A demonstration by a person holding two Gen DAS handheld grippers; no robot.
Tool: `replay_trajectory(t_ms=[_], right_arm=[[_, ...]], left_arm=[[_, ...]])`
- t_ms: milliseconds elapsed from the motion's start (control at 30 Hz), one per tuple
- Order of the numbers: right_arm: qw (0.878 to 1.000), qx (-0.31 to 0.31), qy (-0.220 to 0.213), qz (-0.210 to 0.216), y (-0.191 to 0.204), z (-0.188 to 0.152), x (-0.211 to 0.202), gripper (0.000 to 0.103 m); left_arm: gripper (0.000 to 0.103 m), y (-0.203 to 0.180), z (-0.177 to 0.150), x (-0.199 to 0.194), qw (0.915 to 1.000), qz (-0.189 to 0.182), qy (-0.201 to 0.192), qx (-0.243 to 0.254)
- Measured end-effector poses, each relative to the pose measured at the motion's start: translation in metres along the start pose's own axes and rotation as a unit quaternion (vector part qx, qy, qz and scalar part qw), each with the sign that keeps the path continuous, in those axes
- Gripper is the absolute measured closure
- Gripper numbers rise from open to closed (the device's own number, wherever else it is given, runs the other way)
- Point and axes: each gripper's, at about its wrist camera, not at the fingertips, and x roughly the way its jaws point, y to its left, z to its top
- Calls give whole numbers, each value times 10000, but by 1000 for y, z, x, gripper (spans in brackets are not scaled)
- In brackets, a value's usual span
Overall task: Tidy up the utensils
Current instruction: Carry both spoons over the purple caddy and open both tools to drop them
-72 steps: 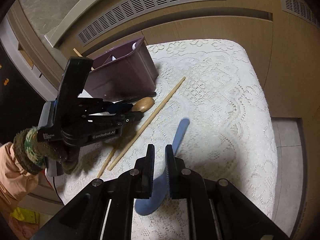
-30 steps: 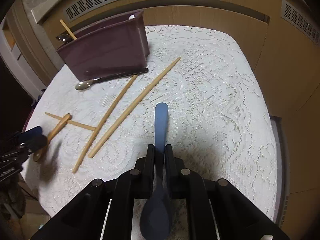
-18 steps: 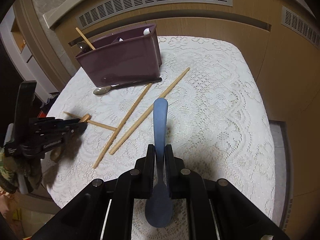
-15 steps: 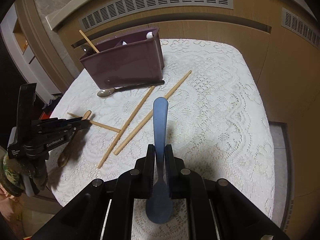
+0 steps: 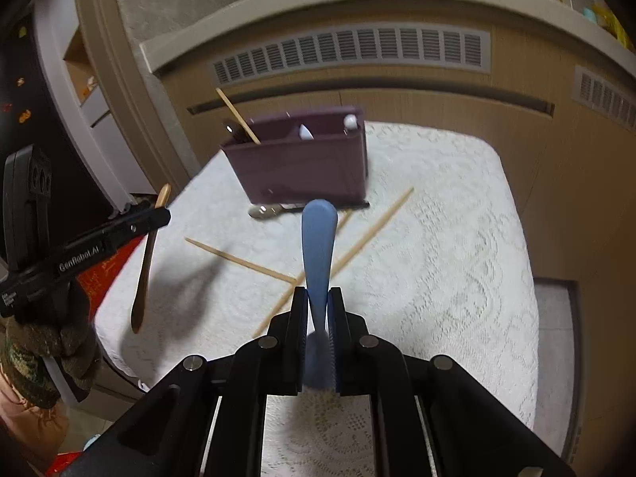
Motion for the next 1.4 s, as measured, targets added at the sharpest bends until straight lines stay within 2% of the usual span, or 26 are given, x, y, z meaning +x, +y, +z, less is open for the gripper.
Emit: replay_trajectory(t_ms=[100,200,267,333,433,467,567,733,933,1100,1400], right_arm=[[9993,-188,-337,5,8,19,-23,93],[9950,-553,-824,-118,21,58,-53,93],[9895,-805,-1178,-246,32,88,-72,93],[9806,-1083,-1550,-507,44,119,-87,93],[9702,-1287,-1879,-822,55,161,-95,93],[9683,-1273,-1958,-882,56,179,-94,93],[9669,-1212,-2031,-961,54,207,-86,93],[9733,-1069,-1852,-834,41,232,-50,93],[9834,-863,-1458,-646,26,239,17,93],[9918,-691,-956,-499,10,230,74,93],[9991,-338,-115,-211,-12,197,141,93]], left_arm=[[91,-12,30,-22,9986,-96,-448,262],[91,-28,75,-43,9934,-175,-1025,488],[91,-40,108,-55,9861,-249,-1506,649],[91,-51,135,-59,9776,-173,-1910,867],[91,-56,172,-52,9690,-135,-2279,944],[91,-56,182,-46,9673,-146,-2357,929],[91,-50,204,-28,9640,-141,-2489,930],[91,-34,217,13,9683,-98,-2375,771],[91,-13,203,72,9727,182,-2232,611],[91,10,183,121,9835,318,-1749,340],[89,37,147,188,9936,386,-1064,-25]])
